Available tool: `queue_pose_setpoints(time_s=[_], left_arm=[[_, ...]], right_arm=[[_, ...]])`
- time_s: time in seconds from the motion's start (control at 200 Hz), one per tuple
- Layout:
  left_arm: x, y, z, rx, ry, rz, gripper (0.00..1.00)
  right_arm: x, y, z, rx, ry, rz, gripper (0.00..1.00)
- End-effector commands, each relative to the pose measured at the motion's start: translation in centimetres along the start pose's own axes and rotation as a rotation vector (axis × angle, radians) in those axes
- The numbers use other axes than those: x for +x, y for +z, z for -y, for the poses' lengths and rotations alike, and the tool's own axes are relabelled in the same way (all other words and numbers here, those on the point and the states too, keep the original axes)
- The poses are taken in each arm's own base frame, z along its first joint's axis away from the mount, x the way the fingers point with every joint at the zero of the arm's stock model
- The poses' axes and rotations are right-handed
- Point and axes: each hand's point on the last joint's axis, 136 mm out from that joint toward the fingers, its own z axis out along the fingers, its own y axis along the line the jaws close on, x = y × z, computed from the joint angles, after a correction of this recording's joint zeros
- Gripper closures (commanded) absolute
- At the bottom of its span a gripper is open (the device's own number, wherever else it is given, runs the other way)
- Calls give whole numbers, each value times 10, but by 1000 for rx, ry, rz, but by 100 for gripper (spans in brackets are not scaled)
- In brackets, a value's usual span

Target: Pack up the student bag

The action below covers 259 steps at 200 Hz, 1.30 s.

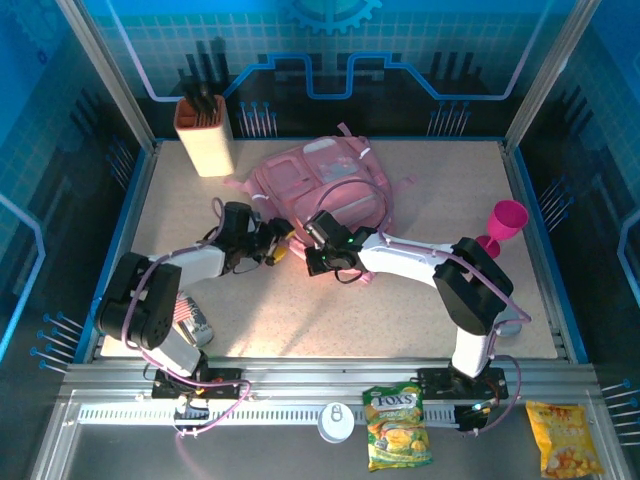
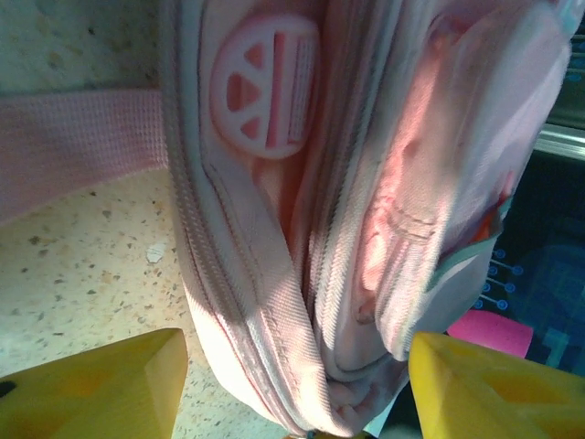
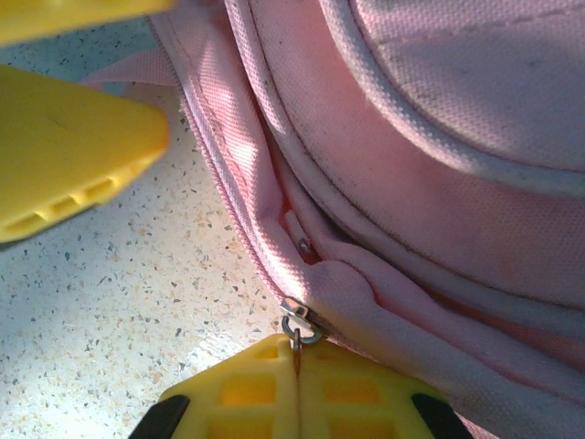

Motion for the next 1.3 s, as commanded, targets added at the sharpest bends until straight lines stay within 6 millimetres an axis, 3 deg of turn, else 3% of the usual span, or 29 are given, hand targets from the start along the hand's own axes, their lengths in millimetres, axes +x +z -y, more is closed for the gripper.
queue_pose_setpoints(time_s=[0.0,0.135,0.31,0.645,0.785,0.885,1.006,1.171,1.291], left_arm=[[0,10,-3,11,-47,8,37],[0,13,-16,-17,-84,34,42],[-2,12,-32,-35,-136,104,57],[-5,25,-21,-15,-114,77,61],[-8,28,-19,-18,-105,77,72],[-11,26,-17,-28,-86,91,82],[-14,23,-16,-46,-58,106,91],[-18,18,-15,-52,-40,117,95],[-18,17,-15,-55,-32,114,96]], right_arm=[[-9,-8,-15,-44,-3,29,100],[-8,-9,-14,-40,5,29,100],[-4,-6,-12,-35,11,22,100],[1,-4,-8,-22,13,8,100],[8,-5,3,23,16,1,100],[16,-11,21,95,4,-4,100],[26,-26,57,222,-4,1,100],[33,-53,111,371,31,20,100],[30,-62,133,383,84,24,100]])
